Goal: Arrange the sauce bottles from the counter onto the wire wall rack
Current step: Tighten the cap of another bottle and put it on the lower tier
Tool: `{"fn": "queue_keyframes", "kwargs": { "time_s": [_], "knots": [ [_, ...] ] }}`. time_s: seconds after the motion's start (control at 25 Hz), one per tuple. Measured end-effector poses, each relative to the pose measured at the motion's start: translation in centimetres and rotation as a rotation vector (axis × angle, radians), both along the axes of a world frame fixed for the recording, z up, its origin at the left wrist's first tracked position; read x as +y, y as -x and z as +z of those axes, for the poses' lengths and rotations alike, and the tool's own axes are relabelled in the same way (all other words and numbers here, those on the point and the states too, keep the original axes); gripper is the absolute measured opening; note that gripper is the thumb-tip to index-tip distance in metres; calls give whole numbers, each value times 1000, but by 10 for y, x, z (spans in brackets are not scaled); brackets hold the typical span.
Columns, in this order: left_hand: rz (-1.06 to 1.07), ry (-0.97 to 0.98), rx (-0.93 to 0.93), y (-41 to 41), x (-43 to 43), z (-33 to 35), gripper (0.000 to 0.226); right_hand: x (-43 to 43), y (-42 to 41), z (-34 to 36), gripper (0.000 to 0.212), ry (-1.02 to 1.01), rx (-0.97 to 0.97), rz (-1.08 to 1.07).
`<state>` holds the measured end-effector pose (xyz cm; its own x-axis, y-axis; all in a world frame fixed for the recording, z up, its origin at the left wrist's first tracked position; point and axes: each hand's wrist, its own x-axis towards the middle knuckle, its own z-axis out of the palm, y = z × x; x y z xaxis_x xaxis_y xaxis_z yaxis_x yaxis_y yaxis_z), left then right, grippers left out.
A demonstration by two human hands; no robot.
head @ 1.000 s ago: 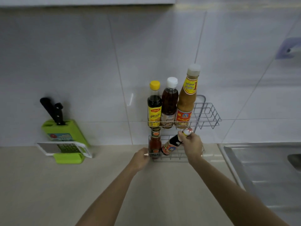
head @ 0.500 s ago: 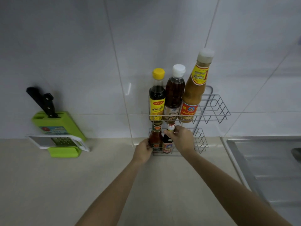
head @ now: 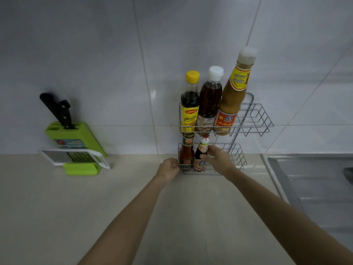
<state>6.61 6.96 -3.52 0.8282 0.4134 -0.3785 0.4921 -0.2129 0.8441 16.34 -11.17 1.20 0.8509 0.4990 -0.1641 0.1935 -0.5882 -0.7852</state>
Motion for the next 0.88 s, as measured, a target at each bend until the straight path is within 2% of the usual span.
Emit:
{"fn": "queue_keyframes", "kwargs": {
  "time_s": [0.16, 0.36, 0.48, 0.68, 0.88],
  "knots": [
    [-80, -38, 47, 30, -4, 18, 32, -20, 19, 2, 57, 40, -4, -45],
    [-255, -91, 27, 102, -17, 29, 27, -45, 70, 23, 24, 228, -105, 110],
    [-429, -137, 71, 156, -22, 25, 28, -59, 117, 22, 11, 208, -58, 189],
    [-597, 11, 166, 219, -27, 18, 41, -70, 180, 9, 16, 222, -30, 307],
    [-747, 127, 123, 260, -53, 20, 56, -65, 232, 23, 36, 101, 177, 449]
  ]
}}
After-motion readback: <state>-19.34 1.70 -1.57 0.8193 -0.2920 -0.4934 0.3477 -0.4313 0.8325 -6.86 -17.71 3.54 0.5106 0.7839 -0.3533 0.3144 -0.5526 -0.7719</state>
